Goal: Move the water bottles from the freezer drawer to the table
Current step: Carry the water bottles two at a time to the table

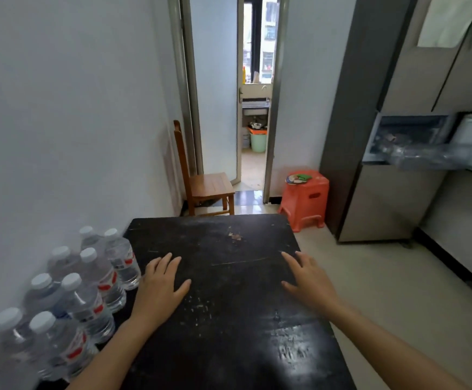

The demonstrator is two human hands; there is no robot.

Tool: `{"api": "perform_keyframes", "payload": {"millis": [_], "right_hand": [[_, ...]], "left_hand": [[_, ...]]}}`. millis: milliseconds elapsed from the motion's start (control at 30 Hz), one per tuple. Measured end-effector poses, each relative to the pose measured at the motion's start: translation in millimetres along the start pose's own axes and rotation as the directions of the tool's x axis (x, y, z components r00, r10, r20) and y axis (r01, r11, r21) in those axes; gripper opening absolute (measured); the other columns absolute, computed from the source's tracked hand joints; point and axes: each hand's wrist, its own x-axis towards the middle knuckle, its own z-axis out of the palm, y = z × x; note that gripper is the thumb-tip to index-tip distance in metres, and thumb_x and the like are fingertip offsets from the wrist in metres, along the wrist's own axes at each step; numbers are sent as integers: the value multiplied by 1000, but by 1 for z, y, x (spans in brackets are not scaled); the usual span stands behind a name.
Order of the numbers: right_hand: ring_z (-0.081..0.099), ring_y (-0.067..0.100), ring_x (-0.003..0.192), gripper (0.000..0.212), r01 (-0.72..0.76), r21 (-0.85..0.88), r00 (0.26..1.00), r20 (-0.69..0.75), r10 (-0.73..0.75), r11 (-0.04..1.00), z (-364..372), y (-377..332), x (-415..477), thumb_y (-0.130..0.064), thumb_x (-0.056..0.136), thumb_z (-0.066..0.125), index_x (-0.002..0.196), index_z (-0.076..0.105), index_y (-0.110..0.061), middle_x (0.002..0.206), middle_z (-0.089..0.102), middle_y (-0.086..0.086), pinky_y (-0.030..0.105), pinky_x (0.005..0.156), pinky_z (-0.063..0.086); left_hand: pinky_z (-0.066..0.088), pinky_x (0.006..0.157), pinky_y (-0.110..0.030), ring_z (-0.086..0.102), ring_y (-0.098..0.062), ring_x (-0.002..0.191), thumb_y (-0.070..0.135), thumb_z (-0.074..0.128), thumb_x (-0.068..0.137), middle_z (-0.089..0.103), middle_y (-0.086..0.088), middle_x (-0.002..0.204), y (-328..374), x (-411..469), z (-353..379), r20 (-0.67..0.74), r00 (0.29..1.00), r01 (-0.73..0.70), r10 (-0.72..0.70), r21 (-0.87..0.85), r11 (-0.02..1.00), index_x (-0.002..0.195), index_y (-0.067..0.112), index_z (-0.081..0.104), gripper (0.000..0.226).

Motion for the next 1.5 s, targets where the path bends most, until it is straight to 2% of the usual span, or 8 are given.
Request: {"api": "perform_keyframes", "payload": {"millis": [267,433,600,767,967,1067,1167,1500], "right_hand": [[32,28,132,63,-178,-61,971,-173,165,982,-33,8,-121,-38,89,53,143,28,-21,145,32,12,36,105,32],[33,31,132,62,-320,-117,940,-165,300,940,-36,10,-220,-38,88,56,142,33,-18,145,33,14,41,105,32],[56,41,110,60,-445,-122,881,-236,410,887,-52,35,-302,-31,70,77,122,57,-10,120,57,23,50,84,49],[38,36,129,60,-537,-126,824,-288,487,834,-81,64,-380,-36,84,63,136,44,-12,140,40,20,48,104,37],[42,36,128,61,-642,-123,738,-367,567,757,-105,141,-480,-44,82,61,132,49,-11,137,44,20,46,102,37],[25,26,138,64,-670,-153,720,-370,586,727,-125,182,-526,-45,90,51,143,31,-16,149,28,12,36,111,25],[13,22,142,63,-693,-179,708,-352,612,698,-140,220,-562,-47,93,42,146,20,-20,153,16,7,33,114,17],[8,24,143,62,-736,-130,655,-387,649,665,-166,341,-610,-46,94,41,146,19,-23,155,12,7,37,115,13]], "left_hand": [[25,110,-42,19,-24,139,36,58,87,27,-8,150,40,-49,-21,-70,985,-173,161,-231,957,140,15,33,62],[26,109,-46,24,-29,137,32,61,85,32,-12,148,59,-96,-13,-37,963,-264,266,-328,907,137,11,38,61],[28,107,-47,27,-32,135,30,62,85,35,-15,145,113,-124,-11,-18,907,-396,420,-373,839,135,8,41,59],[27,107,-47,20,-30,137,32,60,86,31,-11,148,192,-153,-14,0,816,-529,578,-404,746,136,11,39,58],[35,99,-53,37,-41,127,54,42,78,44,-19,138,318,-196,5,-53,681,-696,730,-356,623,127,5,50,70],[38,98,-53,42,-44,122,50,47,78,50,-23,133,394,-226,14,-51,657,-708,752,-384,593,122,1,55,66],[39,96,-54,45,-47,117,55,32,71,54,-25,127,456,-252,26,-64,626,-725,777,-416,549,117,-1,58,77],[30,104,-49,34,-42,128,58,31,70,46,-20,137,591,-283,58,-75,618,-739,783,-395,546,126,4,52,81]]}}
